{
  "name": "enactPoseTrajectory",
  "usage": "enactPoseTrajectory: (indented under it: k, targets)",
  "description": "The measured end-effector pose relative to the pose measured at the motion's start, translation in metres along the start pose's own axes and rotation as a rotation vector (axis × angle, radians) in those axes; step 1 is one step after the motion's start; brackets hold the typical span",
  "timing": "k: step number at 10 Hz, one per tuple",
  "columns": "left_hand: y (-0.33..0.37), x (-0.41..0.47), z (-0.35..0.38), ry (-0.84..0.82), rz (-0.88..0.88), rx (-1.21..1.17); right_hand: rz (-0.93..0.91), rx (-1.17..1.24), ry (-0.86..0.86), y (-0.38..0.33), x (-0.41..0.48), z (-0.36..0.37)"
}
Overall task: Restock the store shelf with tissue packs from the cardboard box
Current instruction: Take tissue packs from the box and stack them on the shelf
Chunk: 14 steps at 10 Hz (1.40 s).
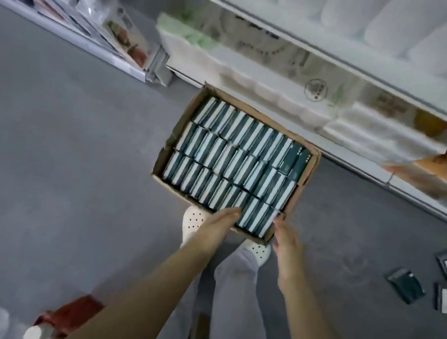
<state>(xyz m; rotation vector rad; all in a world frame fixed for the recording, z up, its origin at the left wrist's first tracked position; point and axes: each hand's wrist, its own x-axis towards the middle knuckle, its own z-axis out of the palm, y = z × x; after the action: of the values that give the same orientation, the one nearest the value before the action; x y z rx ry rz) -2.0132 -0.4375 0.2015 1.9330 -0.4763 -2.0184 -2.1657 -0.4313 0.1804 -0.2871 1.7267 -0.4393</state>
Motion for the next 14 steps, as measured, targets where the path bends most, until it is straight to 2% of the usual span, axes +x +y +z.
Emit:
enactPoseTrajectory:
  k: [1,3,4,7,9,10,11,13,14]
  targets:
    - [-0.025,0.047,0.002,-0.008,-0.08,0.021,0.122,-0.027,0.033,0.024,0.048,0.014]
    - [-0.067,0.13,0.016,-0.069,-0.164,0.067,0.193,-0.288,0.036,0.067,0.127,0.013]
    - [-0.077,0.157,0.026,-0.066,-0.197,0.078,0.209,-0.299,0.042,0.082,0.154,0.009]
    - [-0.097,0.231,0.053,-0.119,-0.269,0.142,0.282,-0.199,0.118,0.12,0.23,0.026]
    - [-0.101,0.252,0.064,-0.103,-0.29,0.137,0.355,-0.137,0.272,0.119,0.251,0.038]
    - [-0.107,0.257,0.065,-0.065,-0.269,0.186,0.347,-0.186,0.257,0.12,0.255,0.041]
    - [-0.113,0.256,0.059,0.005,-0.199,0.317,0.37,-0.126,0.205,0.123,0.258,0.042]
    - [-0.103,0.249,0.066,-0.047,-0.18,0.417,0.441,0.069,0.152,0.121,0.254,0.035]
    - [-0.105,0.246,0.069,-0.013,-0.142,0.456,0.492,0.116,0.142,0.124,0.254,0.027]
